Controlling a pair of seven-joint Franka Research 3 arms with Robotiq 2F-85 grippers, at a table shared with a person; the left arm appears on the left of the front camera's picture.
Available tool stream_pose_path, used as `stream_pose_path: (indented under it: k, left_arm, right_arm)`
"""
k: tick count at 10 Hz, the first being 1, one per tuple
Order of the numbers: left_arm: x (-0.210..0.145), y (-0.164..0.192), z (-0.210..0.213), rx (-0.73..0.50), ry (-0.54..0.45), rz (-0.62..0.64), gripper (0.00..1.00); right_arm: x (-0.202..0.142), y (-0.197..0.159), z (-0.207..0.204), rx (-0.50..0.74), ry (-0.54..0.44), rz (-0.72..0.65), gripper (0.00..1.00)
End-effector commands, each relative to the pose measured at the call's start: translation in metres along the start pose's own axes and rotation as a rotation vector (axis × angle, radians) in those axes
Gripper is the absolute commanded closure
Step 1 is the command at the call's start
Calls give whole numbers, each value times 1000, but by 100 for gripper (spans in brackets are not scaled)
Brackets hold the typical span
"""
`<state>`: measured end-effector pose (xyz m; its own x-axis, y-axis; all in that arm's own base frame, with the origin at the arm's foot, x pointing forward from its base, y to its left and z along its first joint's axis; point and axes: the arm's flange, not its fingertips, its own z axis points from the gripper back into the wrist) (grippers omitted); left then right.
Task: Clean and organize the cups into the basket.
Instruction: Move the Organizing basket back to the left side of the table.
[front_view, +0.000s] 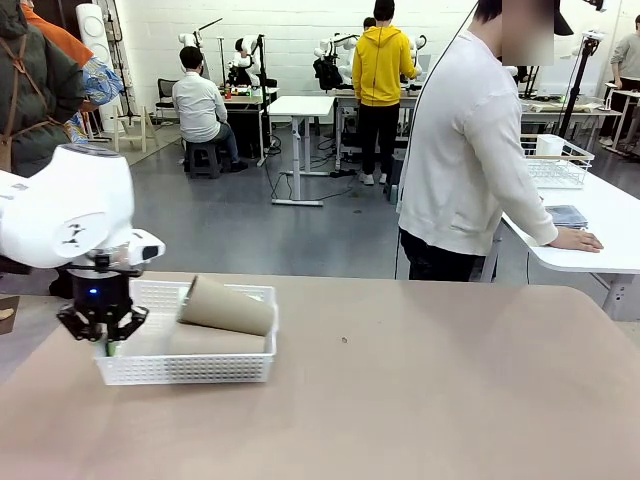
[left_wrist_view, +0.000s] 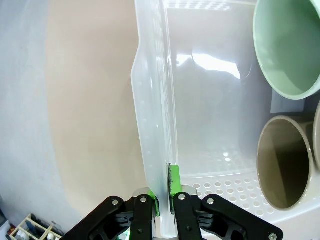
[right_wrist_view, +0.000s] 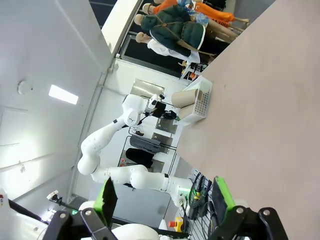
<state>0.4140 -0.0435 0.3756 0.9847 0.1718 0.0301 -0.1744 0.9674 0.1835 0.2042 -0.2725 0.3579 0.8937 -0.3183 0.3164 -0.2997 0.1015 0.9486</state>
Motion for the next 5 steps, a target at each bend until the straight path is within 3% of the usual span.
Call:
stream_pose_path:
  k: [1, 5]
  left_arm:
    - [3, 32, -13, 38, -7, -13, 94]
    - [31, 95, -34, -48, 20, -142, 94]
  right_arm:
    - [-1, 0, 1, 2, -3, 0, 0]
    - [-1, 0, 1, 2, -3, 0, 0]
